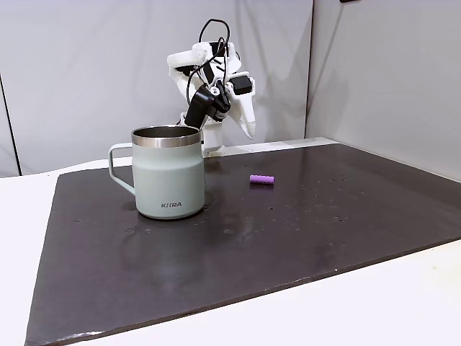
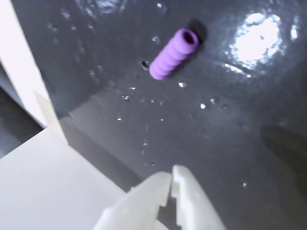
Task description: Grasp a pengrip and put it in the cup.
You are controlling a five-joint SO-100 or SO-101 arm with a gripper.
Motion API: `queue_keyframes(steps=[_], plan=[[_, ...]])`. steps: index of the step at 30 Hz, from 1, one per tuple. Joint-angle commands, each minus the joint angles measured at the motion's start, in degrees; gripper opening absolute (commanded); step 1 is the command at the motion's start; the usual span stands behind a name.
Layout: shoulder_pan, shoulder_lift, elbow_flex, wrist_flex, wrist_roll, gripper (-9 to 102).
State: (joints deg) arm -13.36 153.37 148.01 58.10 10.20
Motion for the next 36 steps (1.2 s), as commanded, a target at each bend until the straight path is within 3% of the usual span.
queue_keyframes(steps=[1, 8, 24, 36], plan=[[-0.79, -7.21, -8.26, 0.79, 1.41, 2], [0.26, -22.15, -21.88, 3.69, 7.56, 17], [1.32, -49.04, -37.88, 3.87, 24.79, 19], [4.92, -64.34, -44.56, 4.75, 26.98, 20]])
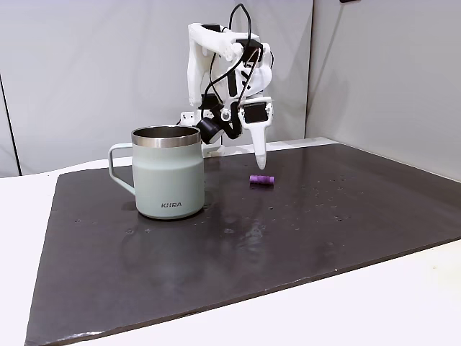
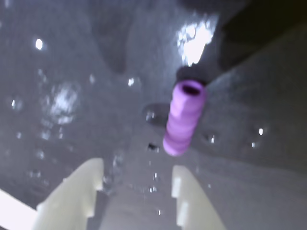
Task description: Grasp a pengrip and put it in the cup.
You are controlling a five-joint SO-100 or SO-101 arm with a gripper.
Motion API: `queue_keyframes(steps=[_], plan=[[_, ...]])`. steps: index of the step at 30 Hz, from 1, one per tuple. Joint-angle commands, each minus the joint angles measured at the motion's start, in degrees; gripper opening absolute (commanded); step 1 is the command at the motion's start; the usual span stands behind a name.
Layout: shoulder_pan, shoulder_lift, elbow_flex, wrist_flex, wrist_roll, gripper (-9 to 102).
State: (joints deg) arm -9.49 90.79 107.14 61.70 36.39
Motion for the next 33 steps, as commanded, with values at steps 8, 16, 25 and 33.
queue_keyframes(steps=[8, 16, 25, 33], plan=[[-0.18, -7.73, -4.22, 0.00, 1.14, 21], [0.00, -10.28, -5.01, -1.05, 0.35, 14], [0.18, -10.72, -5.45, -2.02, -1.05, 0], [1.32, -7.12, -10.46, 5.62, -3.43, 0]])
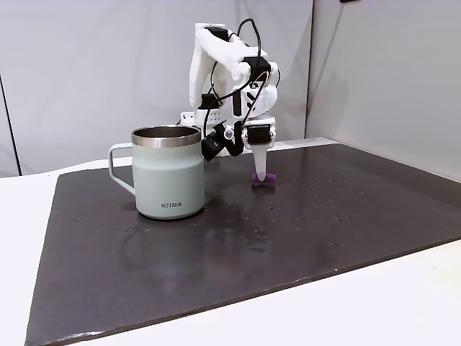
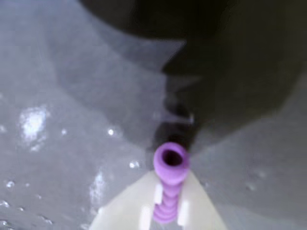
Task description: Grasp a pengrip and put it in the cup.
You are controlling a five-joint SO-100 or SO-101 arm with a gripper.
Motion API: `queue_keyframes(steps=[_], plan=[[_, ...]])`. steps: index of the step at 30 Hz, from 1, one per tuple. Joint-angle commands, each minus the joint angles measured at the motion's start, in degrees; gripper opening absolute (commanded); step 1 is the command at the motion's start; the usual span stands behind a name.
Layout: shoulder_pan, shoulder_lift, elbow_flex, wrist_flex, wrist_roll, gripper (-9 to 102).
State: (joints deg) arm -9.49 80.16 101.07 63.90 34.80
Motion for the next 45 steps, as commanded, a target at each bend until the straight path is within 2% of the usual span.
queue_keyframes(steps=[1, 7, 13, 18, 29, 45], plan=[[1.76, 4.57, -5.10, 4.92, -2.64, 0], [7.12, 12.66, -10.46, 13.89, -10.02, 0], [13.97, 13.89, -26.72, 29.18, -17.67, 0], [20.39, 13.97, -37.79, 35.33, -23.82, 0], [31.38, 6.77, -55.20, 35.68, -32.43, 0], [34.19, -11.25, -76.64, 34.63, -32.96, 0]])
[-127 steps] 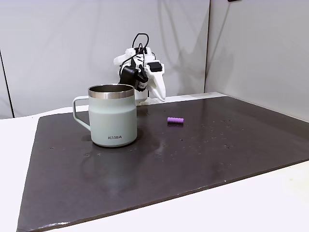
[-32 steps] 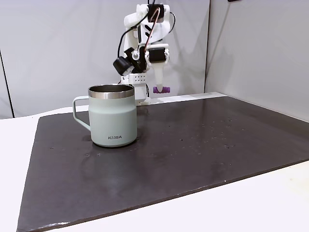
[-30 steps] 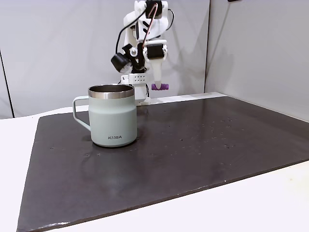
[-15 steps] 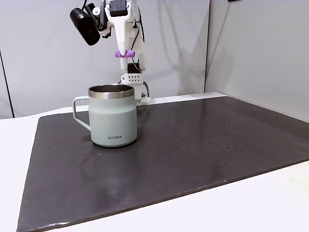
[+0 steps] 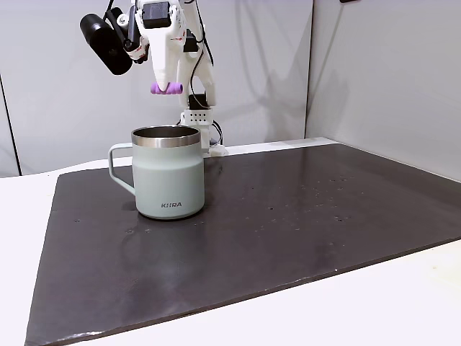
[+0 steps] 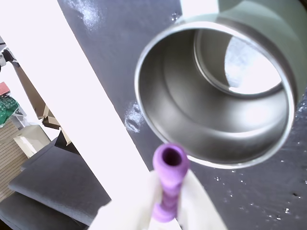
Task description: Grasp a pengrip and put it in the cup.
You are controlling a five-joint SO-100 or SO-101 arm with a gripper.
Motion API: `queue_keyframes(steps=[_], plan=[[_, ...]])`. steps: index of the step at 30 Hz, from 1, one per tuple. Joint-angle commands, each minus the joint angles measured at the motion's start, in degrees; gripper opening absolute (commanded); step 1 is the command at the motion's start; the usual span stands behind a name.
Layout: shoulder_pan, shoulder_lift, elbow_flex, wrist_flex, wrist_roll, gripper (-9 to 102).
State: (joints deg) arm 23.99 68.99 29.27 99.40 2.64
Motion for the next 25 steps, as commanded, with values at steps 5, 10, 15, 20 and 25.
queue_keyframes(steps=[5, 10, 15, 20, 25], plan=[[0.62, -1.14, -7.56, 1.23, -0.62, 14], [0.62, -1.23, -7.73, 3.34, 1.58, 43], [0.18, -1.23, -8.09, 4.22, 2.37, 43], [-0.44, -1.23, -8.26, 4.66, 2.72, 42], [-0.53, -1.23, -8.26, 4.66, 2.72, 41]])
